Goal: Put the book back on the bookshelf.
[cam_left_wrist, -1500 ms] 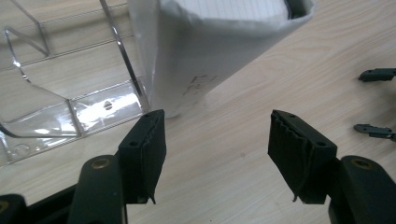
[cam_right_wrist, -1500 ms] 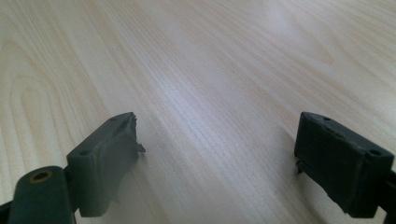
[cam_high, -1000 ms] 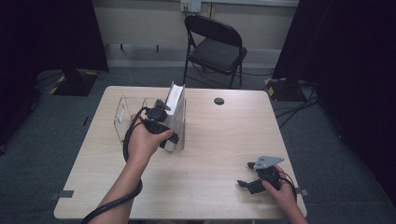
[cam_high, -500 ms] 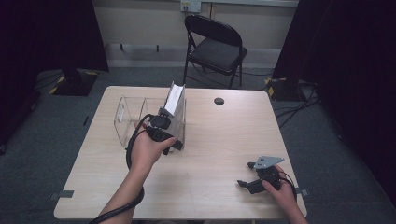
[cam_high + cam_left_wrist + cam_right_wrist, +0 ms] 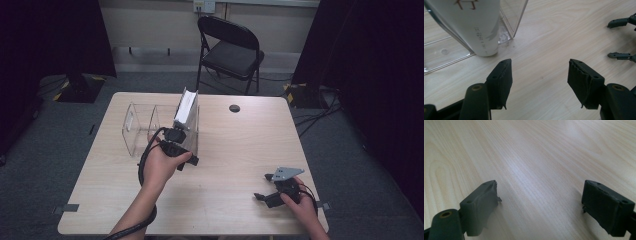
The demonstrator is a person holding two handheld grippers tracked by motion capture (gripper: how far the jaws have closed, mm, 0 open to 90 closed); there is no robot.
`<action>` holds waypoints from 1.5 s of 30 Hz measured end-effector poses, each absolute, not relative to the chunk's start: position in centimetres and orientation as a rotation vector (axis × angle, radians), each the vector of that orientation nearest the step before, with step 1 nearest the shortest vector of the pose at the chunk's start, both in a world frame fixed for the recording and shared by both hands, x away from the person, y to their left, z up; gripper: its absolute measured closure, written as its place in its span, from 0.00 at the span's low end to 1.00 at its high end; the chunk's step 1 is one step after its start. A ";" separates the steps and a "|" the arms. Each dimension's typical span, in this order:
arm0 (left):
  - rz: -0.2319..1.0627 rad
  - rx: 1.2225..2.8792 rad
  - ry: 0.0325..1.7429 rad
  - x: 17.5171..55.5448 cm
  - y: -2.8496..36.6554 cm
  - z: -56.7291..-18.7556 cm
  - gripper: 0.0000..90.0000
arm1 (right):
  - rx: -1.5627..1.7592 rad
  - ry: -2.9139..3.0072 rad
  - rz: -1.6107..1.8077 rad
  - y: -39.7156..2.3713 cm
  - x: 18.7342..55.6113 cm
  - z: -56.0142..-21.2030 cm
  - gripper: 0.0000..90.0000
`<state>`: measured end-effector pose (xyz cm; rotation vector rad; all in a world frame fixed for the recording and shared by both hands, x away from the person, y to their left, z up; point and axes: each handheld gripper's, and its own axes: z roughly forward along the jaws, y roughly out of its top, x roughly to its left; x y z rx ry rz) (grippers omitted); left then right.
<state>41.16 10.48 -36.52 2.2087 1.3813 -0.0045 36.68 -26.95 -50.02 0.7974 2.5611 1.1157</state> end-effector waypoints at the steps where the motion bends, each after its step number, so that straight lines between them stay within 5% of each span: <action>1: -0.003 2.209 1.387 41.1 10.3 -36.5 0.40 | 0.798 2.561 1.115 -27.0 36.7 -50.0 0.14; 45: -0.018 2.291 1.212 39.3 6.0 -40.7 0.29 | 0.797 2.564 1.115 -27.0 36.7 -50.0 0.14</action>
